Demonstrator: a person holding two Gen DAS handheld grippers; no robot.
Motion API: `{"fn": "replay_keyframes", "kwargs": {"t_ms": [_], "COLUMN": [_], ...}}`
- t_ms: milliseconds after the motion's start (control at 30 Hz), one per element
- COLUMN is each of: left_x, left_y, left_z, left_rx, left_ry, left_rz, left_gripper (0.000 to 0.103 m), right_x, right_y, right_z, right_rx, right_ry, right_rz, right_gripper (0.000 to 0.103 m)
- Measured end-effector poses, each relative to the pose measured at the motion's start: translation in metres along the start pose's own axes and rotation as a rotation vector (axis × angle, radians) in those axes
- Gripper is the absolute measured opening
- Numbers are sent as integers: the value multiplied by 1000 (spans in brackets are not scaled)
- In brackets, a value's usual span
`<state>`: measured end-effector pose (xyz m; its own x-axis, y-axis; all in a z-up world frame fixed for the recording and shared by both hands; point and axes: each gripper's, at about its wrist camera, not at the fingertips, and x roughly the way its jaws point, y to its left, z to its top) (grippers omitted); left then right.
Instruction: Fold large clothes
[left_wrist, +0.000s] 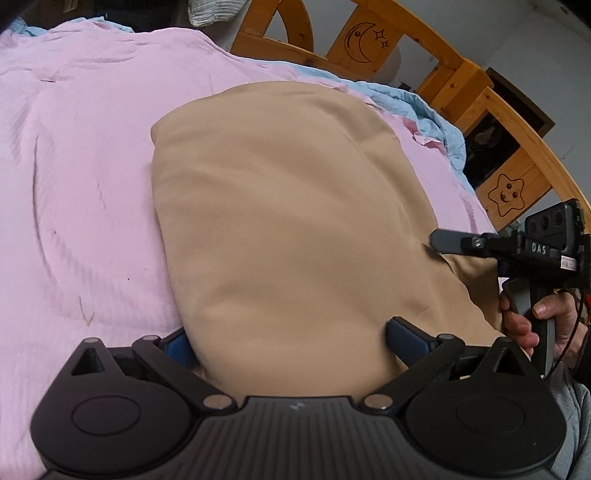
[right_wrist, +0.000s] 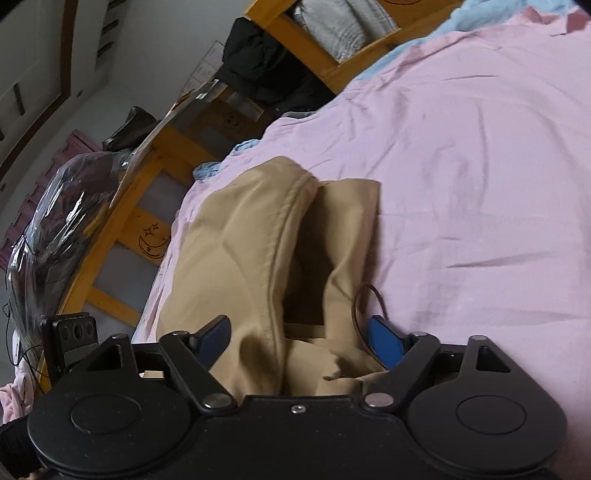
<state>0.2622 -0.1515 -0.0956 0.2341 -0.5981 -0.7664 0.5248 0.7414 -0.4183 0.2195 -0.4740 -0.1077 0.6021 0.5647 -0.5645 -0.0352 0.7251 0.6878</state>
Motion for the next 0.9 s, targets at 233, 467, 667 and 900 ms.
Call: {"fn": "replay_keyframes", "kwargs": {"t_ms": [233, 467, 667, 900], "left_x": [4, 4, -22, -48], "left_y": [-14, -17, 1, 65], "left_z": [-1, -3, -9, -18], "left_rx": [29, 32, -2, -238], "left_ry": [-2, -10, -66, -162], "left_rz": [76, 103, 19, -163], "left_gripper": [103, 103, 99, 94], "right_x": [6, 5, 2, 2], "right_y": [19, 23, 18, 14], "right_z": [-8, -13, -14, -12], "right_rx": [-114, -156, -143, -122], "right_ry": [-7, -15, -22, -18], "right_rz": [-85, -117, -121, -108], "right_gripper": [59, 45, 36, 35]}}
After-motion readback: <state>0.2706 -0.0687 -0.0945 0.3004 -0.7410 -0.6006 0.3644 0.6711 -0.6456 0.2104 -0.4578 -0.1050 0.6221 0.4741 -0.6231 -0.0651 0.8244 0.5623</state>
